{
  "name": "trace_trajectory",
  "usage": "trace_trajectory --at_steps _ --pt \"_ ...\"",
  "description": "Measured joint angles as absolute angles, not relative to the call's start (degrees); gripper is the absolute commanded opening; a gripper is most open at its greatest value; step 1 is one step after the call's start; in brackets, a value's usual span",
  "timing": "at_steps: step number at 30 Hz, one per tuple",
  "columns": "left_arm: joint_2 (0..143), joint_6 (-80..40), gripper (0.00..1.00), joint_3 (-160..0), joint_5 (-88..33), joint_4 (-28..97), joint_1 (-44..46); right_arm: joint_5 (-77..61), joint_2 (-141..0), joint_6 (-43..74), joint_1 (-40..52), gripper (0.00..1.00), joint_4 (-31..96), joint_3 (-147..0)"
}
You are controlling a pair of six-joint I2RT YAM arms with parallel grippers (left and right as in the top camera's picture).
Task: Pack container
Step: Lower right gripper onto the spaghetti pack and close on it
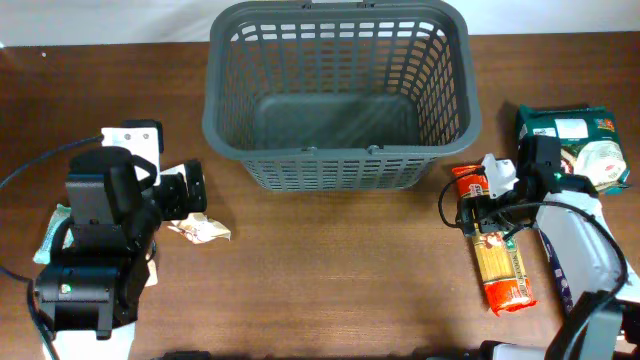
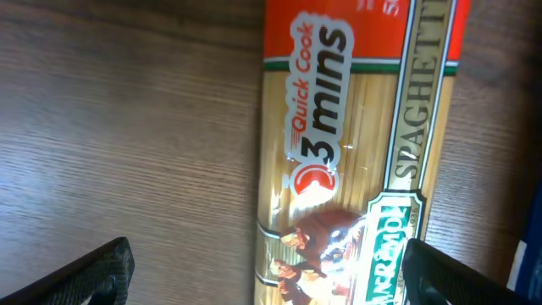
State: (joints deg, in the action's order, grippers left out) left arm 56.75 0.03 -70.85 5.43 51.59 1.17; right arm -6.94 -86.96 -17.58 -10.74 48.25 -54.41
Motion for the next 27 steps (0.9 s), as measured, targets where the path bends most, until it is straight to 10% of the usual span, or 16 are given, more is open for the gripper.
trace_trajectory --at_steps 27 --pt "56.86 1.13 0.99 -70.83 5.43 51.09 1.17 -4.54 -94.89 -18.65 -10.72 0.99 47.24 -54.74"
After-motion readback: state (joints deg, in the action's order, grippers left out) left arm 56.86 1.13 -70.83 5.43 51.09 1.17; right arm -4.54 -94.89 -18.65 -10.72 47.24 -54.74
